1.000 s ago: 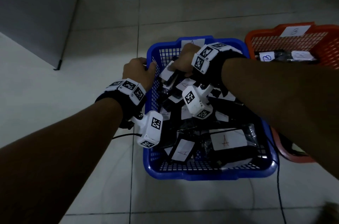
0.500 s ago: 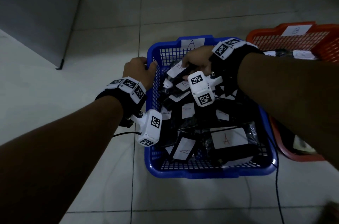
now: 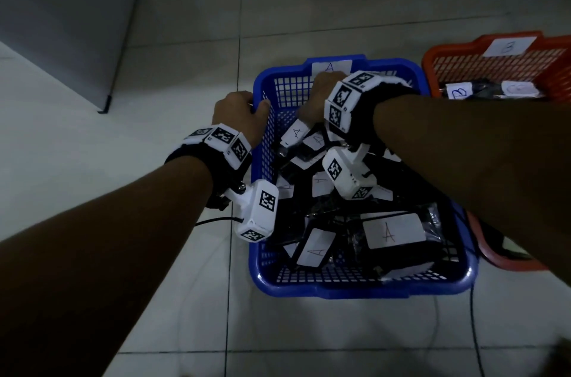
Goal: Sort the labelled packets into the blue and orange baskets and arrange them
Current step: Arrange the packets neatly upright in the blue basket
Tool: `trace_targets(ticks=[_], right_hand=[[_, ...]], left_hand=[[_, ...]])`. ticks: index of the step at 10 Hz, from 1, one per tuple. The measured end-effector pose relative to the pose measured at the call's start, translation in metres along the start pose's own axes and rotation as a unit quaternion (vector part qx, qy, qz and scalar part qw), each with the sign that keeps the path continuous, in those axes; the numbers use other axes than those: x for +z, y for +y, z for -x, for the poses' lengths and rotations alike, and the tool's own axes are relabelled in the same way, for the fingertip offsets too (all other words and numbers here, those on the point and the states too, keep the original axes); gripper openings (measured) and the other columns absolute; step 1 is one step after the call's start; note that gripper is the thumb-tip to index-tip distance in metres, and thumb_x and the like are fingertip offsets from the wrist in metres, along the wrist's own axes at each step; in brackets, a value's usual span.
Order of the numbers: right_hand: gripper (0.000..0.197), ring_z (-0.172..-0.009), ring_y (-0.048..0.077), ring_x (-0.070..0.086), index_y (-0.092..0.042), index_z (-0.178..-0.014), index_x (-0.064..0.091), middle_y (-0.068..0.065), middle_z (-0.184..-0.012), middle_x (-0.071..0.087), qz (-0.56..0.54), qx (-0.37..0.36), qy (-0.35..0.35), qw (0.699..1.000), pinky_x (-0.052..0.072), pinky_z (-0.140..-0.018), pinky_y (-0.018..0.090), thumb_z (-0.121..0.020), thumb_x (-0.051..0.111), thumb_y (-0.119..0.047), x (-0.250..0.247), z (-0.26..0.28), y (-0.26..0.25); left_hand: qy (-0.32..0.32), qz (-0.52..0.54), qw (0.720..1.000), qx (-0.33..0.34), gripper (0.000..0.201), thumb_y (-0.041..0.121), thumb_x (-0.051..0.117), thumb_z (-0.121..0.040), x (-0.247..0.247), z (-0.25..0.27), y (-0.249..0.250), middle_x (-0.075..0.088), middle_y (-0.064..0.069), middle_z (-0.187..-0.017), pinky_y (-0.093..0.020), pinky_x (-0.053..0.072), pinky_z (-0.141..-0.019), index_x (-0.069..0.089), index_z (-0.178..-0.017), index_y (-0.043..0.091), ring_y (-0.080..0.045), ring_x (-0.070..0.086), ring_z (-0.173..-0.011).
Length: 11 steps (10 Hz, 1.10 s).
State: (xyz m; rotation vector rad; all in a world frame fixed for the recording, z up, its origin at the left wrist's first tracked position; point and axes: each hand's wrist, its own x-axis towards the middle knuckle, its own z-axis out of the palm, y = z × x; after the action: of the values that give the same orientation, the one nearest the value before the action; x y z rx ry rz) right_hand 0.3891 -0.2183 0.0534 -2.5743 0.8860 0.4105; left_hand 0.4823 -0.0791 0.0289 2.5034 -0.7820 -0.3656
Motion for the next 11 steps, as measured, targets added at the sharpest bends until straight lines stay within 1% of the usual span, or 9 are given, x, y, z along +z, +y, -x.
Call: trace_targets(ticks=[1,2,3,4,5,6,7,10,11], right_hand=[[0.026,-0.093,0.024,0.048,-0.03,-0.076,0.042,0.009,-0.108,0.053,-0.051,-0.009,-0.003,0.999,0.046,-0.093,0.043,-0.084,0.067,-0.036,0.004,-0.016,0.008],[0.039,-0.089,0.023,0.05,-0.033,-0.068,0.038,0.002,-0.098,0.053,-0.092,0.018,-0.045,0.995,0.049,-0.088,0.041,-0.072,0.075,-0.045,0.0,-0.018,0.009],[0.034,-0.089,0.022,0.058,-0.031,-0.075,0.052,0.0,-0.096,0.059,-0.113,0.024,-0.058,0.992,0.052,-0.084,0.038,-0.066,0.079,-0.049,-0.001,-0.02,0.012],[0.035,-0.092,0.019,0.061,-0.017,-0.095,0.069,-0.002,-0.101,0.064,-0.189,0.015,-0.039,0.981,0.054,-0.085,0.036,-0.072,0.081,-0.04,-0.002,-0.024,0.014],[0.021,-0.096,0.016,0.061,-0.017,-0.097,0.072,-0.003,-0.1,0.066,-0.229,-0.003,-0.024,0.973,0.053,-0.084,0.031,-0.078,0.078,-0.025,-0.004,-0.019,0.007],[0.029,-0.105,0.021,0.063,-0.027,-0.107,0.068,-0.003,-0.105,0.065,-0.138,-0.025,-0.035,0.989,0.052,-0.087,0.035,-0.079,0.068,-0.033,0.005,-0.024,0.001],[0.042,-0.112,0.026,0.059,-0.022,-0.122,0.062,0.003,-0.122,0.062,-0.061,-0.041,-0.039,0.997,0.049,-0.091,0.036,-0.081,0.068,-0.031,0.014,-0.024,-0.007],[0.041,-0.101,0.03,0.062,-0.014,-0.113,0.062,0.006,-0.104,0.062,-0.026,-0.004,-0.035,0.999,0.052,-0.085,0.038,-0.076,0.073,-0.029,0.002,-0.019,0.012],[0.046,-0.101,0.028,0.064,-0.013,-0.117,0.062,0.008,-0.11,0.065,-0.069,0.018,-0.049,0.996,0.054,-0.086,0.04,-0.075,0.073,-0.027,-0.006,-0.014,0.013]], left_hand=[[-0.005,0.01,1.0,0.001,0.034,0.036,0.051,-0.095,0.0,-0.001,-0.001,0.068,-0.008,-0.089,-0.021,0.037,-0.063,0.068,-0.101,0.008,-0.016,0.055,-0.072],[-0.004,0.014,1.0,0.004,0.034,0.036,0.05,-0.096,0.0,-0.002,-0.002,0.069,-0.01,-0.093,-0.02,0.037,-0.062,0.068,-0.102,0.008,-0.016,0.055,-0.072],[-0.001,0.014,1.0,0.006,0.034,0.037,0.05,-0.096,0.001,-0.002,-0.003,0.07,-0.01,-0.094,-0.02,0.037,-0.062,0.069,-0.102,0.009,-0.014,0.053,-0.072],[0.001,0.015,1.0,0.005,0.035,0.038,0.05,-0.095,0.001,-0.002,-0.002,0.07,-0.011,-0.094,-0.02,0.036,-0.063,0.069,-0.101,0.009,-0.015,0.055,-0.074],[0.001,0.009,1.0,0.003,0.036,0.038,0.05,-0.096,0.001,-0.002,0.0,0.07,-0.012,-0.095,-0.021,0.036,-0.062,0.069,-0.101,0.007,-0.017,0.056,-0.074],[-0.002,0.017,1.0,0.002,0.036,0.036,0.051,-0.096,0.001,0.0,0.001,0.07,-0.013,-0.097,-0.021,0.039,-0.065,0.068,-0.104,0.007,-0.023,0.062,-0.081],[-0.006,0.02,1.0,0.004,0.036,0.036,0.051,-0.095,0.001,0.0,0.001,0.071,-0.014,-0.095,-0.024,0.042,-0.066,0.068,-0.103,0.006,-0.025,0.064,-0.082],[-0.005,0.024,1.0,0.01,0.034,0.035,0.049,-0.097,0.002,0.001,-0.001,0.066,-0.007,-0.084,-0.021,0.039,-0.063,0.068,-0.102,0.008,-0.017,0.056,-0.071],[-0.008,0.015,1.0,0.006,0.034,0.036,0.049,-0.096,0.002,-0.001,-0.001,0.062,-0.003,-0.078,-0.022,0.038,-0.062,0.068,-0.099,0.008,-0.018,0.055,-0.069]])
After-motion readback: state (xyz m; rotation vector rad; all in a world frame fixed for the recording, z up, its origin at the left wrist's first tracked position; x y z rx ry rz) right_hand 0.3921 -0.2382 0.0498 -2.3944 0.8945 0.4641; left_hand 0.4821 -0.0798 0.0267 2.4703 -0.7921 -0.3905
